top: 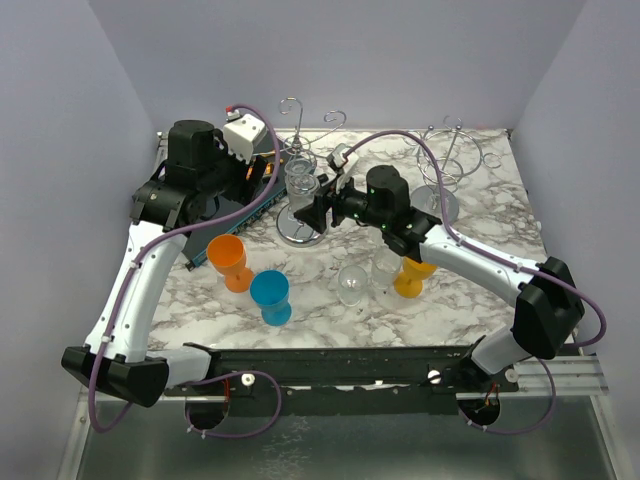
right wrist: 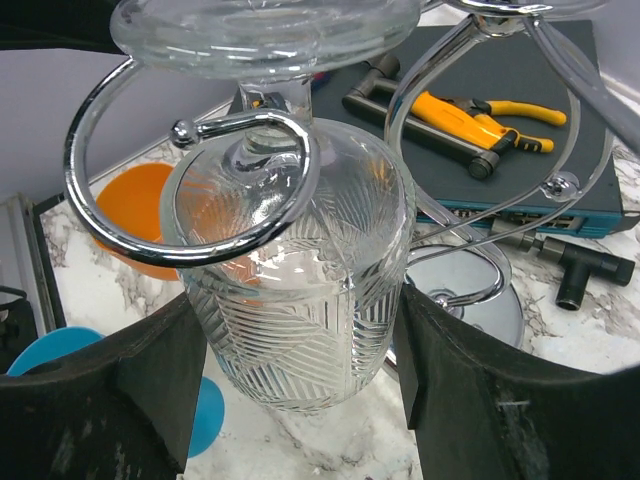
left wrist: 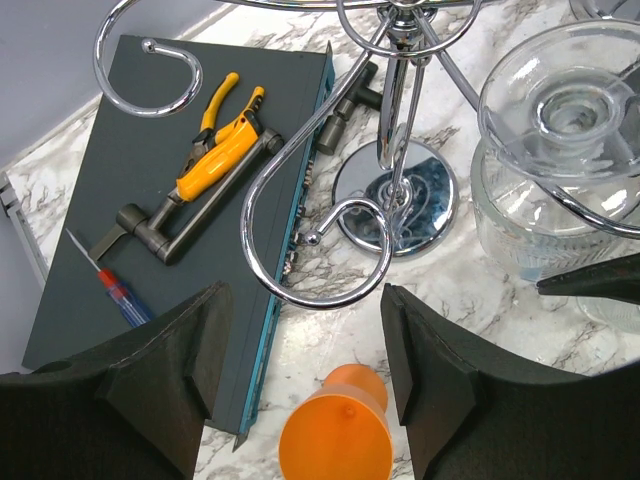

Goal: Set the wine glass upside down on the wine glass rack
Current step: Turn the wine glass upside down at the wine rack.

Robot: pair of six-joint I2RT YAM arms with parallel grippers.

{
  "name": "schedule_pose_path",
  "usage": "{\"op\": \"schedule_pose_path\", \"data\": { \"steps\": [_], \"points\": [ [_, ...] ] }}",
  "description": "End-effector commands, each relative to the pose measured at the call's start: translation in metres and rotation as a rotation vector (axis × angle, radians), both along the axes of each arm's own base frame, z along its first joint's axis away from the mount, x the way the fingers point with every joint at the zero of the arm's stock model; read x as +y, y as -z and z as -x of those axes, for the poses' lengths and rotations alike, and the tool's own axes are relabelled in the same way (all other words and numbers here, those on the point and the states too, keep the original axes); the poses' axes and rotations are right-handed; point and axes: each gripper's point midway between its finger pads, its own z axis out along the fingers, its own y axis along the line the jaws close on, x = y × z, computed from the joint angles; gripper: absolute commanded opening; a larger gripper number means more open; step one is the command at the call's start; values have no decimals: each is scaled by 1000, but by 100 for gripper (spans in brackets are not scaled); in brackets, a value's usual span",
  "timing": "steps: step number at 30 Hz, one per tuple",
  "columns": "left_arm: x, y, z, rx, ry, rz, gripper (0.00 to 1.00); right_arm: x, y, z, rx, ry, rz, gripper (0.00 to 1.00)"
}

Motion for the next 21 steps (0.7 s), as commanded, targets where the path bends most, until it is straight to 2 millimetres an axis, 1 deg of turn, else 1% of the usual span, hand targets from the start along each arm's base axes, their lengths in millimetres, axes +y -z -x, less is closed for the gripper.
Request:
{"op": "schedule_pose_path", "data": {
  "steps": [1,6,16,21],
  "points": [
    [-3,-10,-5,-36,15,12,67,13,-42,8,-129,-73,-82,0],
    [-1,-11,-7,-44,9,2,67,14,-38,11,-156,-84,-70,1],
    [1,-14,-13,-53,-12,-8,67,6,-44,25,-231,-107,-111,0],
    [6,-15,-17,-63,-35,-23,67,-1,-46,28,-265,-92,-141,0]
  ]
}}
